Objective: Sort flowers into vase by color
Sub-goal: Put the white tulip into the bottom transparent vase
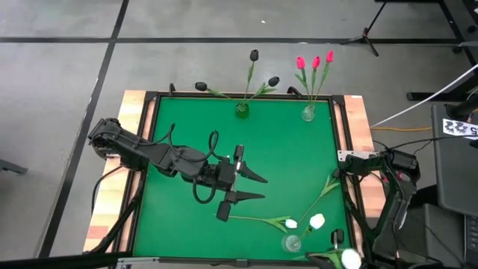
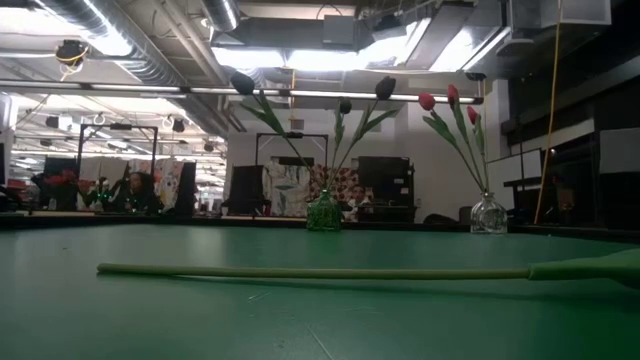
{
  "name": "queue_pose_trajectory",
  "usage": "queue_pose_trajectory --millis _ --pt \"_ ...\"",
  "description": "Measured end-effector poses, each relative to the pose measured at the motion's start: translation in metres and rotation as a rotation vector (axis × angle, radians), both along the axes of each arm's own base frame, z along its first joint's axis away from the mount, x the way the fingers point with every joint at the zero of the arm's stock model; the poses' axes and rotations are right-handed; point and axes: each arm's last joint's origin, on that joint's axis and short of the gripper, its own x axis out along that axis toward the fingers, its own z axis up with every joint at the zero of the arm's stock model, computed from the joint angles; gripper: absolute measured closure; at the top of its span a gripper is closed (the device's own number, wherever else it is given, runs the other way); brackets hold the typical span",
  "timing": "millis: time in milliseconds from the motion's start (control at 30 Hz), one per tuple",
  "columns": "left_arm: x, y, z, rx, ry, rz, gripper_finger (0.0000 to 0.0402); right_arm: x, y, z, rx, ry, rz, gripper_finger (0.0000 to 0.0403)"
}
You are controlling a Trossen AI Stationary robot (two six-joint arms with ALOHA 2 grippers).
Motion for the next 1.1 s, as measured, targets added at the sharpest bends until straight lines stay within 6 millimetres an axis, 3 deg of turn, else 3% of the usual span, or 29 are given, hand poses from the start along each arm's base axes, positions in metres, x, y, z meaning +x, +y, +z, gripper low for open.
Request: queue_pose_trajectory --millis 167,333,467,633,767,867,1000,1100 --pt "0.000 0.000 0.000 0.001 -0.004 0.000 0.0234 -0.008 -0.002 -0.003 0.063 -0.012 0.029 0.0403" --pt "0.000 0.000 0.000 0.016 -0.007 0.001 0.0234 -0.017 -0.019 0.026 0.134 0.002 0.169 0.0403" --pt "0.000 0.001 0.000 0.017 -0.008 0.025 0.0234 0.002 -0.049 0.050 0.160 0.082 0.368 0.0403" --pt "0.000 0.001 -0.001 0.021 0.004 0.038 0.0234 0.021 -0.071 0.058 0.091 0.208 0.616 0.0403" --pt "0.000 0.001 -0.002 0.036 0.019 0.037 0.0234 0.012 -0.078 0.076 0.059 0.190 0.808 0.0403" --pt "0.000 0.001 -0.002 0.037 0.011 0.046 0.0234 0.004 -0.081 0.073 -0.038 0.188 0.854 0.0403" --pt "0.000 0.002 -0.002 0.005 0.016 0.107 0.0234 -0.018 -0.089 0.060 -0.208 0.154 0.689 0.0403" --pt "-0.001 0.002 -0.001 -0.015 0.016 0.167 0.0234 -0.045 -0.094 0.045 -0.238 0.135 0.660 0.0403"
